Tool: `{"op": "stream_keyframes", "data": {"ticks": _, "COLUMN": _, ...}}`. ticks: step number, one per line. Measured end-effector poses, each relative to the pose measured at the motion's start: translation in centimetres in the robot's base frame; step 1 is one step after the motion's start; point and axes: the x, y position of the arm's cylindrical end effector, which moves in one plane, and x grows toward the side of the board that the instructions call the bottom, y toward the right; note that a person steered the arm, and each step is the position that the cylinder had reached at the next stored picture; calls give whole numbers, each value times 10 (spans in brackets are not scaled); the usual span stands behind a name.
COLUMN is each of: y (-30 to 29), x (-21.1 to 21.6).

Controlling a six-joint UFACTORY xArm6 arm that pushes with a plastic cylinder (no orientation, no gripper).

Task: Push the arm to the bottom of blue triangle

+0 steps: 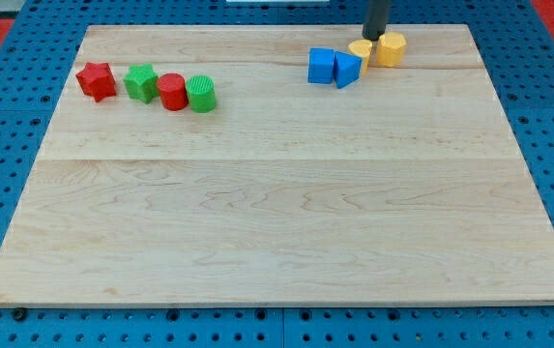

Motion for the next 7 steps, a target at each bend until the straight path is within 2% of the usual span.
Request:
{"op": "stream_keyframes", "data": {"ticks": 3, "y": 115, "x": -8}}
{"op": "stream_keyframes", "data": {"ticks": 4, "y": 136, "x": -3}}
{"op": "stream_keyframes", "data": {"ticks": 6, "y": 125, "x": 28}}
{"op": "stream_keyframes", "data": {"ticks": 7, "y": 96, "x": 61}}
